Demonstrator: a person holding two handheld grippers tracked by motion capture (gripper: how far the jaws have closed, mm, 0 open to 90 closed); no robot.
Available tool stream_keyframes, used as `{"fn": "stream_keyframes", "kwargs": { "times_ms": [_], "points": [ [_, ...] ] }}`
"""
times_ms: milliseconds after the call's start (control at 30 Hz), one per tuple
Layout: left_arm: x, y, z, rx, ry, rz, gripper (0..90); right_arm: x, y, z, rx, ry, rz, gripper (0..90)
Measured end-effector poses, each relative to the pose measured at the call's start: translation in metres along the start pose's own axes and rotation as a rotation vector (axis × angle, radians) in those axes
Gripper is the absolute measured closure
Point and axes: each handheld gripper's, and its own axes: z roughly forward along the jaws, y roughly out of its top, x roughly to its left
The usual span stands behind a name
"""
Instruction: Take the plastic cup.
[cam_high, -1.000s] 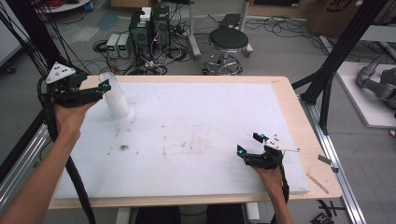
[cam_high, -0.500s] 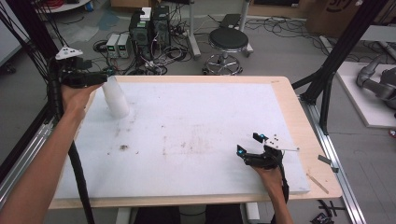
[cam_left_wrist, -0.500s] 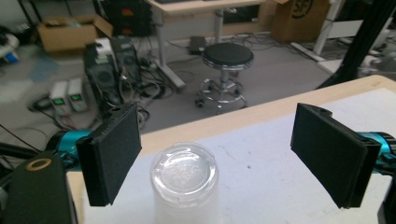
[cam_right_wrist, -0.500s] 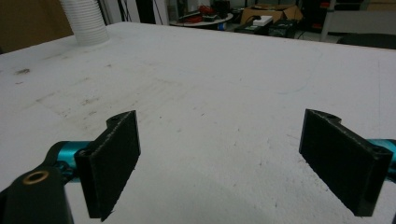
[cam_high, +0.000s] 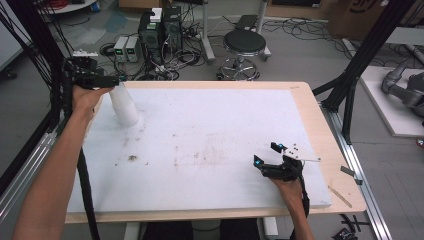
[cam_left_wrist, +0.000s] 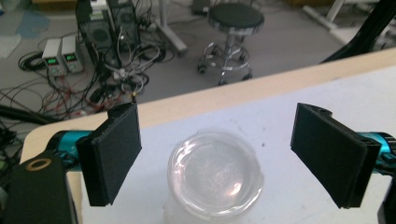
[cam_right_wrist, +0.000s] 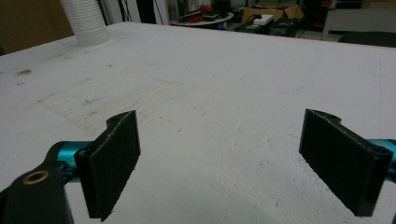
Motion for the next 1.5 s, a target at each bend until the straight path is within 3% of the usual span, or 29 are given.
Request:
{"fn": "stream_keyframes", "kwargs": {
  "times_ms": [133,200,333,600,900,1500],
  "points": [
    [0.002,-0.002,0.006,0.013,-0.005,-0.015,16.0,0.000,0.000,-0.001,-0.001,-0.002,-0.002,12.4],
    [0.004,-0.004,0.011,0.044,0.008,-0.014,16.0,0.000,0.000,-0.001,-0.003,-0.004,-0.002,12.5],
    [0.004,-0.005,0.016,0.080,0.029,0.006,16.1,0.000,0.000,0.000,0.002,-0.008,-0.001,12.4],
    [0.000,-0.007,0.024,0.124,0.026,0.027,17.0,0.001,0.000,0.000,0.003,-0.009,-0.001,12.5],
    [-0.003,-0.008,0.029,0.161,0.053,0.037,19.8,0.000,0.000,0.000,0.003,-0.011,0.001,12.5],
    [-0.004,-0.009,0.031,0.206,0.055,0.033,30.9,0.001,0.000,0.000,0.007,-0.013,0.001,12.5]
  ]
}}
